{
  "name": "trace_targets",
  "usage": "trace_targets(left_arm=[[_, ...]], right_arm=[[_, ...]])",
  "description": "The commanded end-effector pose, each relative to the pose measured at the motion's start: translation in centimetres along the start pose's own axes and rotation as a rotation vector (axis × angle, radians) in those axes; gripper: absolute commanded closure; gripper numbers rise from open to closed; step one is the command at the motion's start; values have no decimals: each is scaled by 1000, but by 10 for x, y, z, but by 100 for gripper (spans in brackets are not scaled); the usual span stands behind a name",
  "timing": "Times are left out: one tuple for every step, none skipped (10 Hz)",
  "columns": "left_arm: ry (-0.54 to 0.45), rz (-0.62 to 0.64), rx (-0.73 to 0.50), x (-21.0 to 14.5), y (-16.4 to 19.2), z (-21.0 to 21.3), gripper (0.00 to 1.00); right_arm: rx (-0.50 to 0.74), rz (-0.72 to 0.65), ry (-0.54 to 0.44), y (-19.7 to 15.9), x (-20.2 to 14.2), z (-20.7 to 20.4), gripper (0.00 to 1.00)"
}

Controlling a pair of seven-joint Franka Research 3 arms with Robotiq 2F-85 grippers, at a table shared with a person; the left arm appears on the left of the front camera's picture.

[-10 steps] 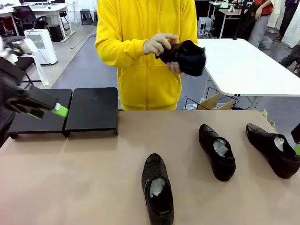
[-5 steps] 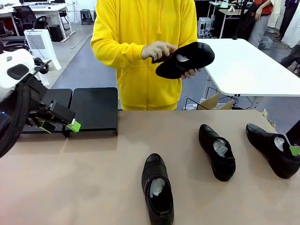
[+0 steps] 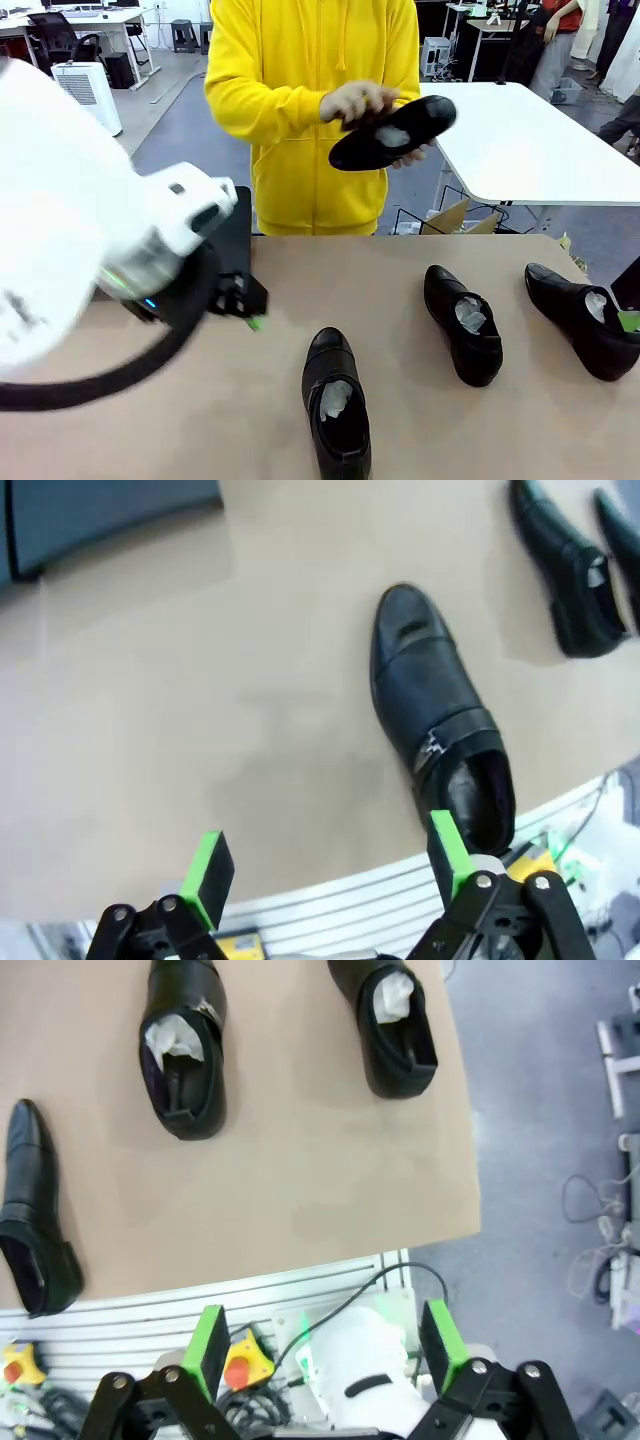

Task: Organize the shoes by placing them on the stand.
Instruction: Place the Shoe from the middle of the table onto the Shoes Stand.

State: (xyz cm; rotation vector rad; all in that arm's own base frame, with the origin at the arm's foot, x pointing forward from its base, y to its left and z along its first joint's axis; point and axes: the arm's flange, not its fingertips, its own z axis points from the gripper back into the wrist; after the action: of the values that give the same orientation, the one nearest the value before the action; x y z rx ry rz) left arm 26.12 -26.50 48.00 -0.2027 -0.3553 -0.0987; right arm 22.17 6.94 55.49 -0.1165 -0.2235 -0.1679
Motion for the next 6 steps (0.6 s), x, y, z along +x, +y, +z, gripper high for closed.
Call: trace_targets(left_arm=[[84, 170, 117, -36, 4, -34, 0], [48, 190, 102, -25, 18, -33, 0], [29, 77, 64, -16, -14, -18, 0], [29, 77, 64, -16, -14, -18, 0], [52, 140, 101, -20, -14, -30, 0], [89, 153, 64, -31, -32, -38, 0]], right_arm=[[25, 16, 6, -1, 0, 1, 0], [25, 16, 6, -1, 0, 1, 0], [25, 16, 6, -1, 0, 1, 0], [25, 16, 6, -1, 0, 1, 0], [25, 16, 6, -1, 0, 1, 0], [25, 16, 6, -1, 0, 1, 0]])
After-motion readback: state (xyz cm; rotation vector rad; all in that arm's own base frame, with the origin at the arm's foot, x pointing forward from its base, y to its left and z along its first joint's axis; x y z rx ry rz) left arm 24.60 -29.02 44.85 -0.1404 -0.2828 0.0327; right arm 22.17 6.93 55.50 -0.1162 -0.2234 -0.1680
